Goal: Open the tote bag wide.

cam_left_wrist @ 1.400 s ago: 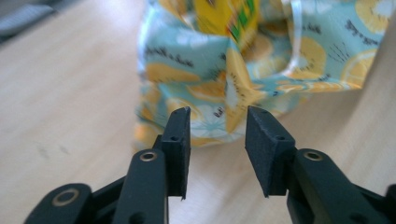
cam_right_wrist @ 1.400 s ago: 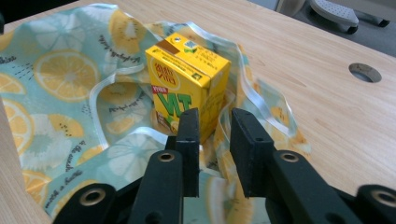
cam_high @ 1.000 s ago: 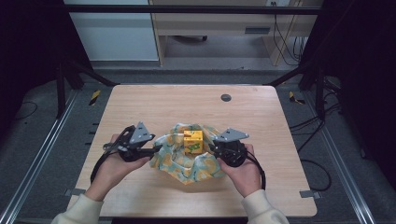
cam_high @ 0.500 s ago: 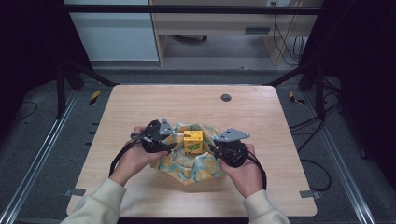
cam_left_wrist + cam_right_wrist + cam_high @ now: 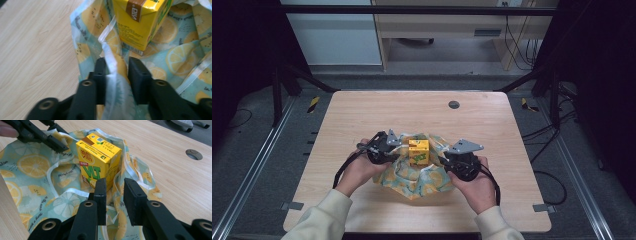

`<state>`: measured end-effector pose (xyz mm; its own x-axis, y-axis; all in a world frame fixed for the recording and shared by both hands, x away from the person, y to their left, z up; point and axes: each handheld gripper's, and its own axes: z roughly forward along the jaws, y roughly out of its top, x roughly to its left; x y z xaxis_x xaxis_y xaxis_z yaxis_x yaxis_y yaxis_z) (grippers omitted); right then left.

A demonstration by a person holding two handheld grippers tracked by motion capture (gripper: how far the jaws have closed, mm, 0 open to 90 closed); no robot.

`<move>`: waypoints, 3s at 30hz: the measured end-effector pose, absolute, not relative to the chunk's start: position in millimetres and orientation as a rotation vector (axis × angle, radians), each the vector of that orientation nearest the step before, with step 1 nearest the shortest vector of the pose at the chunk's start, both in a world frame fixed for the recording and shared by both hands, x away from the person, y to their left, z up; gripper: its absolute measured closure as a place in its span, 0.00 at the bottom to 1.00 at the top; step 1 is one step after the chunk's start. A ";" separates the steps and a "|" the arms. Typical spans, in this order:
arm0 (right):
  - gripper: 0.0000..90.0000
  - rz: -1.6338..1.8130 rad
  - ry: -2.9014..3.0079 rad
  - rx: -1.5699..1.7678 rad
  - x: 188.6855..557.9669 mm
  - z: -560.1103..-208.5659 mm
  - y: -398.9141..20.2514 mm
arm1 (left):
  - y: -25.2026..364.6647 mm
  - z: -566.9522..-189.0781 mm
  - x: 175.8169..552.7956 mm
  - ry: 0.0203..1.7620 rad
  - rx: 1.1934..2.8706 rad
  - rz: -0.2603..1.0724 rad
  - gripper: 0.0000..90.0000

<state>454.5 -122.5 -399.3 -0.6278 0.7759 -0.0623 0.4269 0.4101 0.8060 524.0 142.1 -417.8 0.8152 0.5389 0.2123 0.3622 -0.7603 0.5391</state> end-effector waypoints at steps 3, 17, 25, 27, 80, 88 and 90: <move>0.81 1.097 2.241 1.028 453.6 -399.8 -123.1 | 142.5 -413.5 525.1 0.674 2.481 0.518 0.95; 0.80 1.114 2.204 1.057 450.7 -399.7 -133.7 | 146.2 -352.4 495.6 0.596 2.084 0.605 0.98; 0.79 1.142 2.129 1.112 449.5 -395.7 -154.5 | 169.0 -342.4 456.4 0.539 2.008 0.527 0.97; 0.79 1.135 2.138 1.113 450.2 -397.2 -154.4 | 176.0 -347.1 448.5 0.536 2.014 0.496 0.97; 0.87 0.948 2.299 1.029 473.1 -411.4 -120.1 | 204.3 -427.9 420.0 0.601 2.274 0.445 0.97; 0.96 1.005 2.225 1.069 490.8 -399.7 -134.8 | 191.7 -418.1 429.7 0.591 2.280 0.472 0.97; 0.96 1.022 2.202 1.090 500.9 -397.8 -139.3 | 187.8 -417.8 437.8 0.597 2.294 0.481 0.97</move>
<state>500.9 -139.3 -397.8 -0.5702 0.8171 -0.0853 0.4623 0.4050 0.7889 437.8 187.8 -417.8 0.8242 0.5413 0.1666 0.2781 -0.6432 0.7134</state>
